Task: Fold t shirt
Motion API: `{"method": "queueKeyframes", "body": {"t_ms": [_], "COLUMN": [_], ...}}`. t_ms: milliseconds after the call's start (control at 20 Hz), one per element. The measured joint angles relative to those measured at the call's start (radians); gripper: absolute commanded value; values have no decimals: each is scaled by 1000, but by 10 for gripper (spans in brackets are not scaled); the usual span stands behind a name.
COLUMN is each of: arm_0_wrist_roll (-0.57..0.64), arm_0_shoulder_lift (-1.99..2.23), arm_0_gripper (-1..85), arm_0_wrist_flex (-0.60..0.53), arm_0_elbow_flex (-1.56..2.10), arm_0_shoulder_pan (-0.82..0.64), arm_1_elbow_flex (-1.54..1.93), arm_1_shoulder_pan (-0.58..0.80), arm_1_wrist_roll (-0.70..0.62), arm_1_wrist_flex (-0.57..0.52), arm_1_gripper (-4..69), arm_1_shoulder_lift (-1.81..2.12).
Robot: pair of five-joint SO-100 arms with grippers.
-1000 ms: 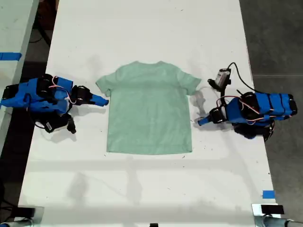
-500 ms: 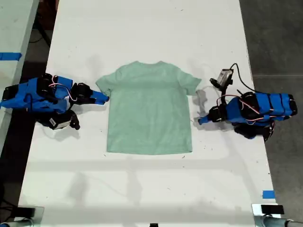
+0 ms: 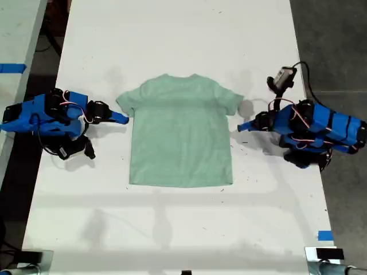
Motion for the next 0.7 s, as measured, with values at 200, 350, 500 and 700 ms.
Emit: {"method": "queueKeyframes", "body": {"t_ms": [200,350,500,700], "arm_0_wrist_roll": [12,12,12,12], "arm_0_shoulder_lift": [-6,-9,-9,-9], "arm_0_gripper": [8,1,-2,-2], "arm_0_wrist_flex": [3,3,3,3], "arm_0_elbow_flex": [0,0,0,0], "arm_0_shoulder_pan": [9,9,11,15], "arm_1_elbow_flex": [-413,-634,-739,-804], "arm_1_shoulder_pan": [270,423,503,583], "arm_1_wrist_roll": [-199,-282,-325,-360], "arm_1_wrist_flex": [-35,-75,-129,-184], "arm_1_gripper": [233,223,212,160], "arm_1_shoulder_lift": [-598,-917,-1140,-1362]}}
